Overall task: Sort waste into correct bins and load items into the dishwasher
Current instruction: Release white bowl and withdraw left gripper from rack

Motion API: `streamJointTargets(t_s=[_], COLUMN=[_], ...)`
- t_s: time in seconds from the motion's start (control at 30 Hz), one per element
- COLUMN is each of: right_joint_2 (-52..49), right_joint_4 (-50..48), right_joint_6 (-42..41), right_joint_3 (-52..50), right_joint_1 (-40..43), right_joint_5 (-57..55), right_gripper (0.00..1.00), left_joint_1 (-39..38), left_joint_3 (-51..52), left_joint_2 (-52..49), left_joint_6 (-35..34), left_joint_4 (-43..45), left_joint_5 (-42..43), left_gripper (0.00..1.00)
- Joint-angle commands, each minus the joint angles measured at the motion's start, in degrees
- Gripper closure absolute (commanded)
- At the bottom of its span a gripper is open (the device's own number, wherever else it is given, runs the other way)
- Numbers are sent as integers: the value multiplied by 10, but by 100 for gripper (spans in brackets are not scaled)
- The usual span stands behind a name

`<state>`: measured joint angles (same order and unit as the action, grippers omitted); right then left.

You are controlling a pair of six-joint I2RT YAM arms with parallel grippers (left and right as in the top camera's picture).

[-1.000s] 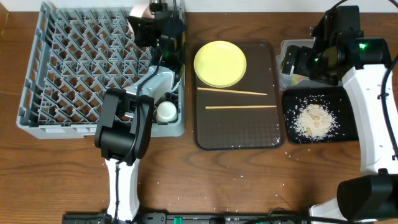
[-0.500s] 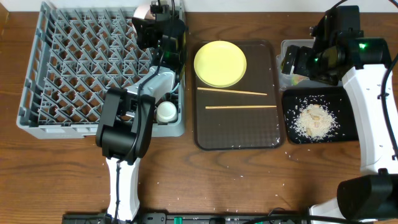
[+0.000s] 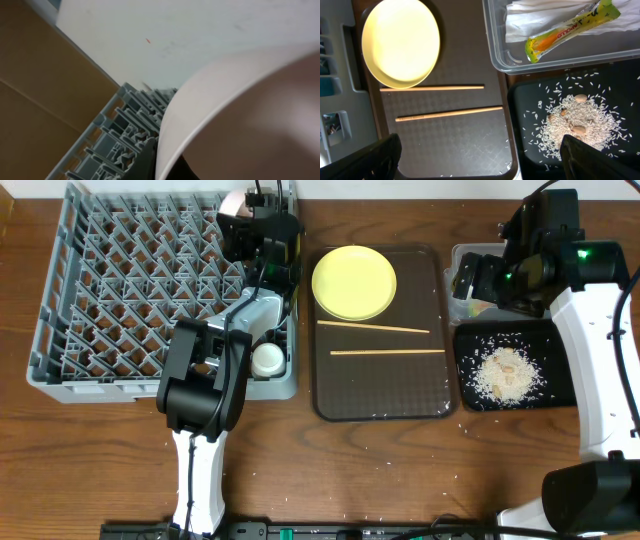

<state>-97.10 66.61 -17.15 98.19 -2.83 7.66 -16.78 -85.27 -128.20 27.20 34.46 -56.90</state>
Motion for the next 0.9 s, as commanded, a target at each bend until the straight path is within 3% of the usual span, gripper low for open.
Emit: streamJointTargets(t_s=[0.0, 0.2, 0.37, 0.6, 0.7, 0.87], right_joint_2=[-1, -1, -1, -1, -1, -1], right_joint_4=[0, 1, 0, 1, 0, 0], right_joint_6=[5, 5, 5, 5, 5, 5], right_joint_3=[3, 3, 3, 3, 3, 3], right_joint_1=[-6, -6, -6, -6, -6, -6], right_joint_5=[-3, -3, -3, -3, -3, -3], right_gripper=[1, 1, 1, 1, 1, 1], left_joint_1=[-10, -31, -48, -54, -54, -54], left_joint_3=[-9, -9, -9, -9, -9, -9], left_joint_2=[-6, -6, -5, 2, 13, 38], left_joint_6=[-14, -14, -14, -14, -14, -20], left_joint_4=[-32, -86, -100, -101, -118, -171], left_joint_5=[8, 7, -7, -2, 28, 119], left_gripper=[90, 75, 69, 39, 29, 24])
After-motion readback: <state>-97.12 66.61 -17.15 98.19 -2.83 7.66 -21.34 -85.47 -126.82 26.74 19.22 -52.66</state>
